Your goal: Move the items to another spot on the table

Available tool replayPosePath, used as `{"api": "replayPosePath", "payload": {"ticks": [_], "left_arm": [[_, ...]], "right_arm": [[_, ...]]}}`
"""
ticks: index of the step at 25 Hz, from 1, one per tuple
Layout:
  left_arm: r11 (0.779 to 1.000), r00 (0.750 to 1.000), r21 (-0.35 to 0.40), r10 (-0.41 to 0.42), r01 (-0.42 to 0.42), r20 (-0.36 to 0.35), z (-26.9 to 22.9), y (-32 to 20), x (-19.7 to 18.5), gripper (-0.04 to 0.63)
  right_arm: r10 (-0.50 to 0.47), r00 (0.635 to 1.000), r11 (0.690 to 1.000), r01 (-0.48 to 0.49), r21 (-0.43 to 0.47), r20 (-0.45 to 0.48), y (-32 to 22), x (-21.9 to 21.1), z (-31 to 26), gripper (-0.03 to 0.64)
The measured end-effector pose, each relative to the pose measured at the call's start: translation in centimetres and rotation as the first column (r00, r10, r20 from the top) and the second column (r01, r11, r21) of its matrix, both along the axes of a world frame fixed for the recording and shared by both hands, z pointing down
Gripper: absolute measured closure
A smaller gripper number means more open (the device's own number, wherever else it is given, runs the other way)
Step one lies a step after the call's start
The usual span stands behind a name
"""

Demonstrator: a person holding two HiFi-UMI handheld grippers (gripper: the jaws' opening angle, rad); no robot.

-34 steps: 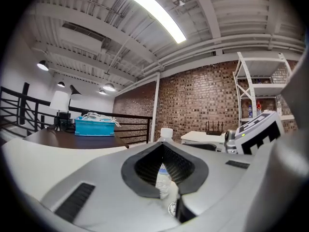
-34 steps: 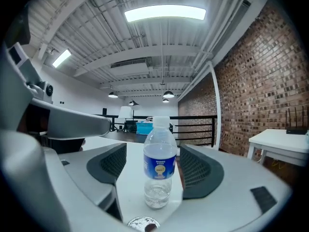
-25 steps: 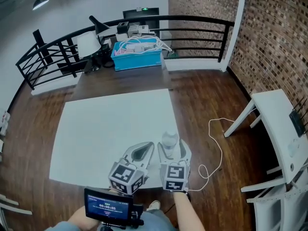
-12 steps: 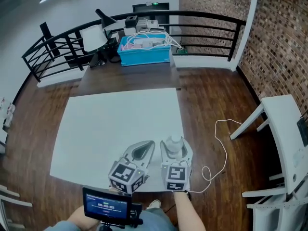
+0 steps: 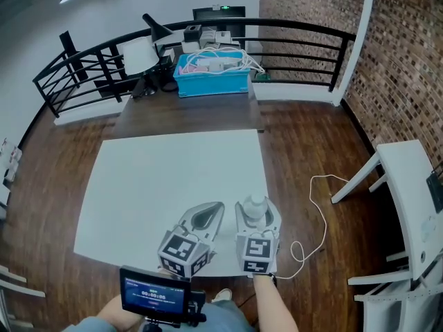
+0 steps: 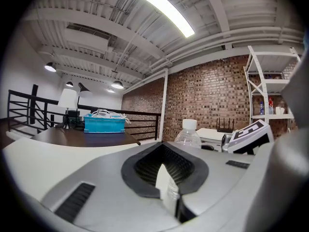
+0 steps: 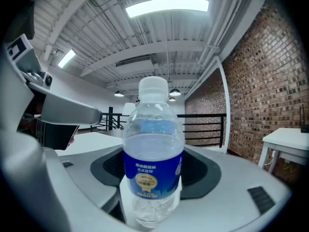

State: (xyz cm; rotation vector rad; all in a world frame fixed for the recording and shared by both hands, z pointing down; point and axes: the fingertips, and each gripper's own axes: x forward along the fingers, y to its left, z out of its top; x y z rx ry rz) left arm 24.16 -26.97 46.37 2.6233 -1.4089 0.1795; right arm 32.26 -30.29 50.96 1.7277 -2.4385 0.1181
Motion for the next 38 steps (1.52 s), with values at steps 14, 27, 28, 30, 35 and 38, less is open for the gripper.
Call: {"api": "replayPosePath", "payload": {"ticks": [14, 27, 28, 30, 35, 38], "left_arm": [[0.997, 1.0, 0.07, -0.012, 0.012, 0.0, -4.1, 1.0, -2.3, 0.584], [0.991, 1.0, 0.134, -0.026, 0.028, -0.012, -7.6, 1.8, -4.0, 0.584], [0.991, 0.999, 0.132, -0.035, 0.036, -0.014, -7.7, 2.0, -4.4, 0.584], [0.99, 0.999, 0.132, -0.052, 0.053, -0.014, -7.7, 2.2, -5.3, 0.584], [0.986, 0.995, 0.135, -0.098, 0.099, -0.015, -7.9, 2.8, -8.3, 0.584], [0.983, 0.992, 0.136, -0.126, 0.127, -0.014, -8.1, 3.5, -10.5, 0.584]], "right_arm": [[0.0, 1.0, 0.997, -0.001, 0.074, 0.008, 1.5, -1.8, -8.5, 0.328], [-0.054, 0.998, 0.988, 0.056, 0.142, -0.021, 2.7, -4.5, -13.8, 0.328], [-0.059, 0.998, 0.988, 0.061, 0.141, -0.022, 2.7, -4.8, -13.7, 0.328], [-0.07, 0.997, 0.988, 0.072, 0.137, -0.02, 3.0, -5.7, -13.7, 0.328], [-0.112, 0.994, 0.984, 0.113, 0.138, -0.016, 3.7, -8.6, -13.9, 0.328], [-0.139, 0.99, 0.983, 0.14, 0.121, -0.01, 4.4, -11.0, -14.2, 0.328]]}}
